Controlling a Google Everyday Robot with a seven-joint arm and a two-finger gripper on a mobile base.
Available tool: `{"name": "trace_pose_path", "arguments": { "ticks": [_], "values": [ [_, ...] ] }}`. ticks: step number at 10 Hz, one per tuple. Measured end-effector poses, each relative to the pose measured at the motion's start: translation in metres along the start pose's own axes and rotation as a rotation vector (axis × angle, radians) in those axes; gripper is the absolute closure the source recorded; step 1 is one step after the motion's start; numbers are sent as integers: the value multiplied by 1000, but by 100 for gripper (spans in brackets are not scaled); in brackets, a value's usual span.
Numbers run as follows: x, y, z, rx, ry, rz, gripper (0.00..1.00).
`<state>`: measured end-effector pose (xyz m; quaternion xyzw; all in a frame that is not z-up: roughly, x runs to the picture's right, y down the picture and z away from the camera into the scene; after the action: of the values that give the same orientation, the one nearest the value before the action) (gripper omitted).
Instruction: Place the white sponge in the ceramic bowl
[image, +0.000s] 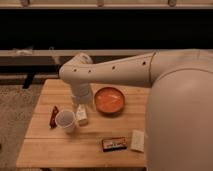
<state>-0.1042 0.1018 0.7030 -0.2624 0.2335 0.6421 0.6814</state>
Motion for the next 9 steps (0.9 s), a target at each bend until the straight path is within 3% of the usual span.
{"name": "trace_pose_path", "arguments": {
  "ticks": [7,9],
  "values": [
    [-2,-1,3,9,6,3,35],
    [-15,-24,15,21,13,40,35]
  ]
}}
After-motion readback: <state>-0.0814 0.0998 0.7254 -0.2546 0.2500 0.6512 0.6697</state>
